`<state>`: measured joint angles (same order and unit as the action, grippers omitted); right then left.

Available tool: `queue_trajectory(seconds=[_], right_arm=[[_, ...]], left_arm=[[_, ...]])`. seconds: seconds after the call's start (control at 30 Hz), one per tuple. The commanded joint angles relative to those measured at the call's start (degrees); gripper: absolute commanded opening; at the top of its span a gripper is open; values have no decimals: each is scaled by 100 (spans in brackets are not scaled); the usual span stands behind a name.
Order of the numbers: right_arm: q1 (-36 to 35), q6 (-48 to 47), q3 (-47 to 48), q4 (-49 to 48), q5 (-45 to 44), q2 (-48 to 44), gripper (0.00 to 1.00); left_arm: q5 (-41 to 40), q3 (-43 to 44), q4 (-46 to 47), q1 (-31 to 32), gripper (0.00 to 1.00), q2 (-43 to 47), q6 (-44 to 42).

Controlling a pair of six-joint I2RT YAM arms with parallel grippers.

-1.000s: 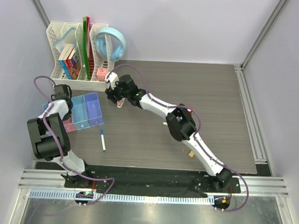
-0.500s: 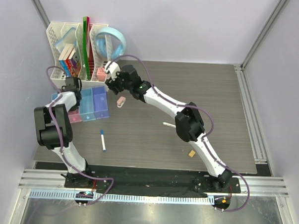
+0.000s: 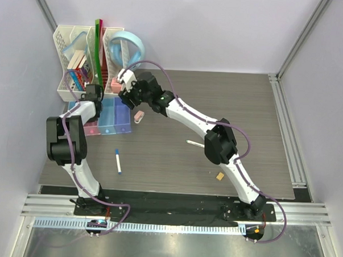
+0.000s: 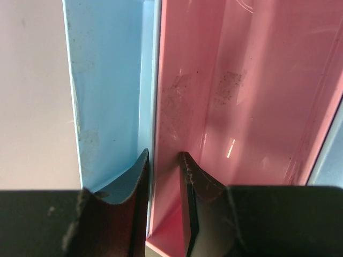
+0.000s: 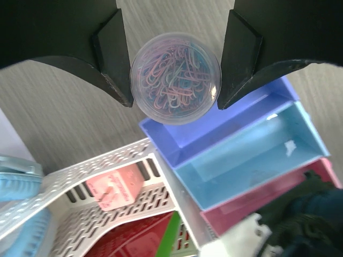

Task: Sort the stationery into containers
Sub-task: Place the stationery in the storage box.

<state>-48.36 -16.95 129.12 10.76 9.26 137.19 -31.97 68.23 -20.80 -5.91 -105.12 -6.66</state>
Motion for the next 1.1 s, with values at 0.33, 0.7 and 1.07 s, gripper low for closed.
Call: queue_trajectory(seconds=[0.33,0.7,1.07], right_arm=[[-244,87,623,-188,156,98,28],[-218,-72,702,-531,-91,572,28],[-60,-54,790,-769,-179,871,28]], left_arm=[[323,-582,-91,433,24,360,191],[252,-890,-161,433,24,756,147],[305,-1048,-267,424,24,1037,121]])
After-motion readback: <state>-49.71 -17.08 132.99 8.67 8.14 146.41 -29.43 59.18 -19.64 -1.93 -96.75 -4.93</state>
